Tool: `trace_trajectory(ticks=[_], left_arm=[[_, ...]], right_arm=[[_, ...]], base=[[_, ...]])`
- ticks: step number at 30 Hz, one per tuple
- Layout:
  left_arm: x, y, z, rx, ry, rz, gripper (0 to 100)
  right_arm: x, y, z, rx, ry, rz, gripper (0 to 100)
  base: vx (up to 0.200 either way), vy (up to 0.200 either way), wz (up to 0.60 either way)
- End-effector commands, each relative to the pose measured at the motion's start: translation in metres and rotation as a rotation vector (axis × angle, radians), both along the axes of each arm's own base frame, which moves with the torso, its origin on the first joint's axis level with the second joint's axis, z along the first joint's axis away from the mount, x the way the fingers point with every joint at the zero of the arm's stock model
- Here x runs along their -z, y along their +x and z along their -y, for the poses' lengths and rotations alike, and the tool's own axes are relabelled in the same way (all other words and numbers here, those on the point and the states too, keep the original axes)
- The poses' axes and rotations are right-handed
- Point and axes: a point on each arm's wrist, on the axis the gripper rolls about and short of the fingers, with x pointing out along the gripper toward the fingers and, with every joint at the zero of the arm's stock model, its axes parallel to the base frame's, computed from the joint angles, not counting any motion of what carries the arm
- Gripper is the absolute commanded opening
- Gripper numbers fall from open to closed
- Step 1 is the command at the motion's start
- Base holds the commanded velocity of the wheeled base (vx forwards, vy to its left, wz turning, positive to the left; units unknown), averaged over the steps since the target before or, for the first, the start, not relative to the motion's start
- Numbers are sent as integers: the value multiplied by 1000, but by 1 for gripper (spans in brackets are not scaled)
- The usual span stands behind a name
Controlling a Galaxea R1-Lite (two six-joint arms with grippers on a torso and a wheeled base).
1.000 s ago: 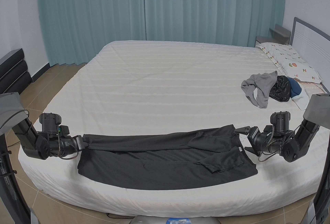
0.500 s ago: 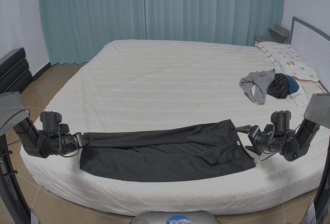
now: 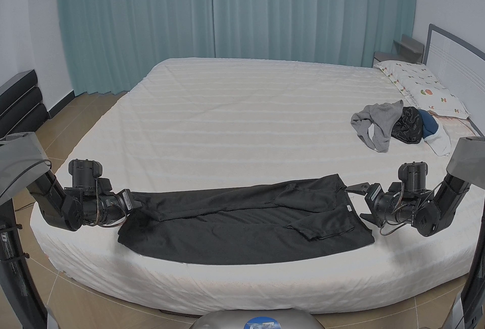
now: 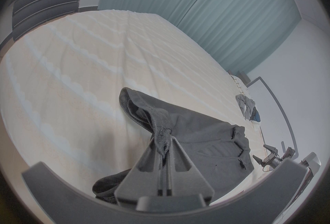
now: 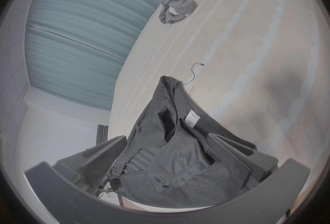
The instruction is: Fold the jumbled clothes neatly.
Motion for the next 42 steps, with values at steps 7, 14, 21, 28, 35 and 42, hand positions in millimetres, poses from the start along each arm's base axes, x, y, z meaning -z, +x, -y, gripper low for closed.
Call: trace_trajectory(ticks=[7, 14, 21, 28, 35, 42], left_arm=[[-44, -5, 33, 42, -7, 74, 0], [-67, -6, 64, 88, 2, 46, 0], [-79, 1, 97, 129, 46, 18, 0], [-79, 9, 134, 176, 92, -2, 0], [-76, 20, 168, 229, 125, -41, 0], [-77, 28, 191, 270, 131, -46, 0]], right_arm=[[0, 0, 3, 9, 2, 0, 100], [0, 0, 3, 10, 1, -2, 100], [0, -1, 3, 10, 1, -3, 100], [0, -1, 3, 8, 0, -3, 100], [1, -2, 2, 5, 0, -9, 100], [2, -2, 1, 2, -3, -9, 100]], base=[[0, -200, 0], [0, -200, 0], [0, -200, 0], [0, -200, 0], [0, -200, 0], [0, -114, 0]])
